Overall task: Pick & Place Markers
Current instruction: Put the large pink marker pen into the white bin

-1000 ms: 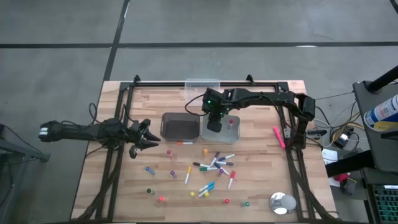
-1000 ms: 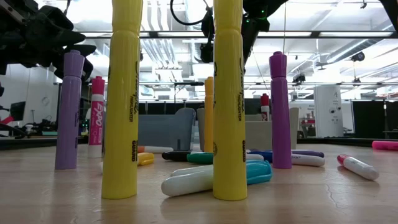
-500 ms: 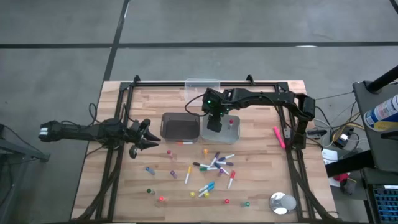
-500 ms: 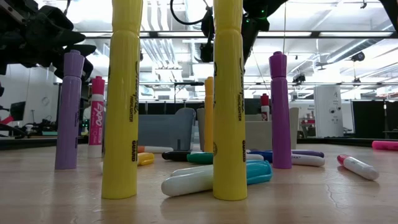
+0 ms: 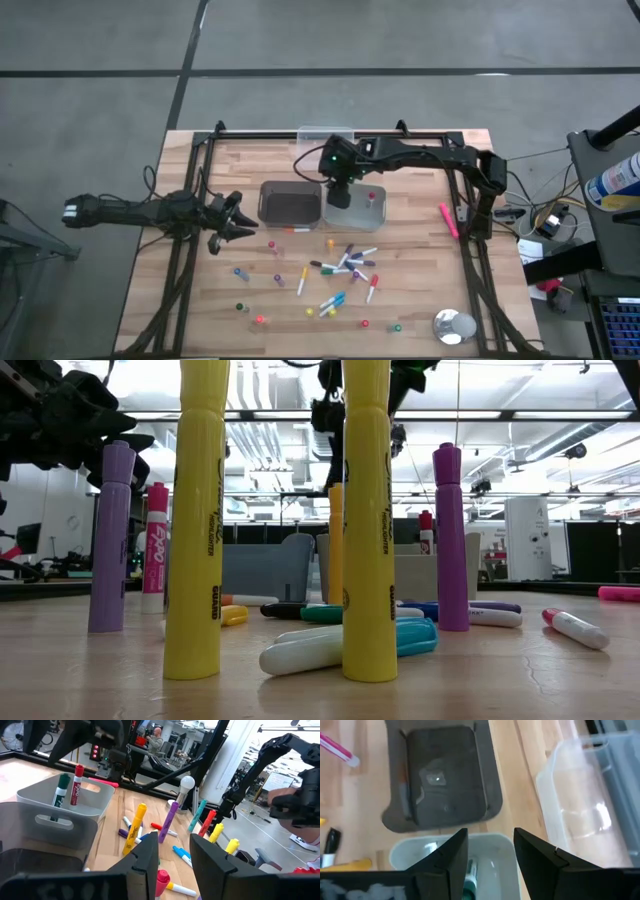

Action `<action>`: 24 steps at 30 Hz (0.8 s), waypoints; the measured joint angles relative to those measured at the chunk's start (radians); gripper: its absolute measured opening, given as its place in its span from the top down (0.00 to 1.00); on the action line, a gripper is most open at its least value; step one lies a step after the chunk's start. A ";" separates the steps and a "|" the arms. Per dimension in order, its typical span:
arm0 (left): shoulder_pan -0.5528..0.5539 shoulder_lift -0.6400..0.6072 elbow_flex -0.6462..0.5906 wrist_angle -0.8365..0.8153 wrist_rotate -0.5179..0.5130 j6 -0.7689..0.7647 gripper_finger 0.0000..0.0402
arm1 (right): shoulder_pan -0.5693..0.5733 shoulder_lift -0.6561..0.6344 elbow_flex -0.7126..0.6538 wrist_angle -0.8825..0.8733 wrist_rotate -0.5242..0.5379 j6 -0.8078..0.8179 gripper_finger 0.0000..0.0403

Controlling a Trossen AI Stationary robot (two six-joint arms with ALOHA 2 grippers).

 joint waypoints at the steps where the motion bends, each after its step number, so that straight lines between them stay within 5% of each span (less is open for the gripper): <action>1: 0.000 0.000 0.000 0.000 0.000 0.000 0.74 | 0.005 0.000 0.009 0.000 0.000 -0.005 0.61; 17: 0.000 -0.001 -0.016 0.000 -0.002 -0.003 0.74 | 0.060 -0.010 0.049 -0.059 -0.003 -0.030 0.61; 24: 0.000 0.003 -0.016 0.018 -0.079 -0.051 0.74 | 0.183 -0.032 0.048 -0.064 -0.053 0.017 0.61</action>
